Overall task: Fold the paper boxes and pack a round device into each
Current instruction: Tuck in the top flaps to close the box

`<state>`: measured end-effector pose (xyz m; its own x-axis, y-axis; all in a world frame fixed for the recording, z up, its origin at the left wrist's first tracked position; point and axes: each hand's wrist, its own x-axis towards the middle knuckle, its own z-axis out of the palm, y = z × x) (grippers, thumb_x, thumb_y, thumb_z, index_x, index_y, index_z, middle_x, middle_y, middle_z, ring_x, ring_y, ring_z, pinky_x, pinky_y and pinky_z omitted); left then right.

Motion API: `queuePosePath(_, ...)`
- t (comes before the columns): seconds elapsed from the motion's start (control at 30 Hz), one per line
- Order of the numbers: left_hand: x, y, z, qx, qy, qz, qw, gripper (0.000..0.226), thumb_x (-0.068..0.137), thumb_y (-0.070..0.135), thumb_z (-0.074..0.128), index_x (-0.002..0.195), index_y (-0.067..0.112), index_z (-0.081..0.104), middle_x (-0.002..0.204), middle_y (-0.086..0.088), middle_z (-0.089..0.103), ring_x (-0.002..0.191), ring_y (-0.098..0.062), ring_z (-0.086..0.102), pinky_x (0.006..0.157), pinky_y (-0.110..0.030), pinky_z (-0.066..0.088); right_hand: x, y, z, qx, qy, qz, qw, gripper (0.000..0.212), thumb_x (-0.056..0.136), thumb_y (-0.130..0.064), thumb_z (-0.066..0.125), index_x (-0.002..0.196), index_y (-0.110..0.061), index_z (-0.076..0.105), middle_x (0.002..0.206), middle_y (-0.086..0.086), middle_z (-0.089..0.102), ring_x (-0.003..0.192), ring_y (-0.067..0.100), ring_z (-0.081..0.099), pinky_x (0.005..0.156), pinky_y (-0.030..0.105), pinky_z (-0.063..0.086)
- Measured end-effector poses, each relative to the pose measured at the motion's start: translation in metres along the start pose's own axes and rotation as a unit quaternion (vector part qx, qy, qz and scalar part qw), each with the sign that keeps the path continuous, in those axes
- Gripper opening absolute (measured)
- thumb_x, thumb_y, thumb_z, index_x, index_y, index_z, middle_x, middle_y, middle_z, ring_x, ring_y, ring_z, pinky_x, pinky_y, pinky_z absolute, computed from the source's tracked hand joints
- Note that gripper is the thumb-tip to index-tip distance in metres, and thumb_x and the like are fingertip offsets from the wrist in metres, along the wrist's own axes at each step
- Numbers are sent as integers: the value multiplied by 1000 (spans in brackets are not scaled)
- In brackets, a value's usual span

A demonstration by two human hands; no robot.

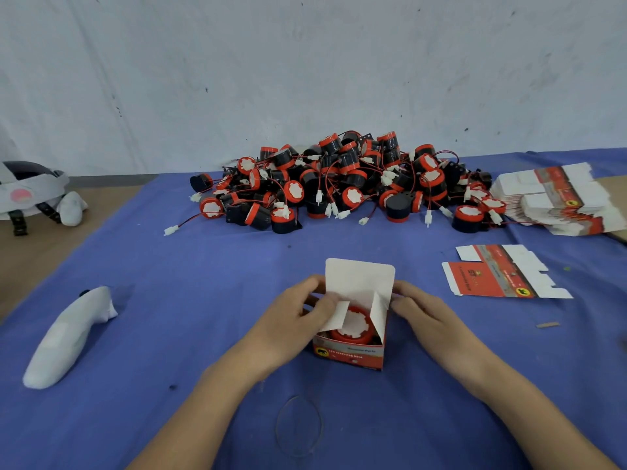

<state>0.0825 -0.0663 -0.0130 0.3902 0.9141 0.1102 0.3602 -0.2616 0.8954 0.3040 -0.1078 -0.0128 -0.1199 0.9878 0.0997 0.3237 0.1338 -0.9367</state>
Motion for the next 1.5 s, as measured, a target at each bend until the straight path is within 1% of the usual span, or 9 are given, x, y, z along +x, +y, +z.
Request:
queuePosePath(0.2, -2, 9, 5, -26, 31, 29, 999, 29, 101, 16, 53, 113, 40, 64, 106, 15, 70, 95, -4, 65, 75, -18, 54, 1, -4, 8, 60, -8, -2, 998, 28, 99, -12, 60, 116, -33, 61, 113, -20, 71, 107, 2, 66, 83, 16, 53)
queuePosePath(0.4, -1, 7, 8, 21, 102, 104, 989, 48, 91, 0, 62, 79, 46, 70, 99, 23, 67, 103, -6, 60, 78, -21, 48, 2, -3, 13, -77, 99, -29, 992, 21, 94, -26, 67, 86, -45, 67, 105, -18, 61, 94, -1, 56, 70, 11, 43)
queuePosePath(0.57, -9, -2, -10, 94, 50, 85, 991, 68, 93, -12, 43, 84, 48, 74, 112, 34, 62, 117, 2, 49, 86, -7, 38, -10, 2, 9, -116, 19, -54, 992, 36, 104, -18, 49, 107, -48, 68, 125, -28, 54, 110, -11, 51, 82, 7, 42)
queuePosePath(0.67, -18, -3, -17, 94, -4, 63, 994, 58, 95, 4, 42, 99, 53, 72, 121, 37, 56, 122, 3, 47, 92, -10, 39, -20, 6, 2, -110, -41, -45, 992, 43, 106, -22, 39, 121, -55, 61, 141, -41, 39, 127, -20, 37, 97, 6, 41)
queuePosePath(0.77, -26, -2, -18, 109, -36, 66, 991, 29, 93, 46, 48, 114, 54, 66, 133, 38, 48, 131, 7, 40, 94, -16, 43, -27, 6, 3, -103, -59, -53, 992, 36, 95, -60, 43, 129, -57, 55, 145, -48, 28, 133, -17, 33, 98, 7, 42)
queuePosePath(0.87, -32, -7, -18, 173, -42, 90, 980, 49, 84, 73, 52, 128, 54, 56, 142, 40, 39, 137, 9, 33, 103, -20, 38, -28, 9, 3, -172, -54, -75, 981, 51, 84, -71, 47, 133, -58, 49, 146, -47, 28, 135, -14, 33, 108, 21, 40)
queuePosePath(1.1, -32, -9, -9, 223, 15, 138, 965, 44, 86, 72, 50, 126, 54, 55, 138, 39, 44, 132, 9, 39, 106, -21, 39, -27, 7, 8, -233, -38, -127, 963, 33, 94, -64, 36, 124, -61, 50, 146, -38, 32, 121, 1, 52, 101, 28, 45)
queuePosePath(1.33, -29, -6, -7, 127, 24, 120, 984, 31, 88, 66, 53, 116, 59, 61, 133, 35, 53, 129, 12, 45, 107, -26, 43, -23, 7, 9, -198, -13, -123, 972, 30, 95, -64, 37, 120, -60, 55, 141, -37, 42, 128, 2, 51, 102, 32, 49)
queuePosePath(1.5, -35, -11, -9, 140, -5, 126, 982, 30, 91, 61, 49, 119, 64, 59, 145, 38, 39, 135, 8, 39, 102, -20, 45, -26, 6, 10, -216, -10, -137, 967, 30, 94, -58, 43, 117, -54, 62, 144, -37, 37, 129, -4, 47, 100, 27, 49)
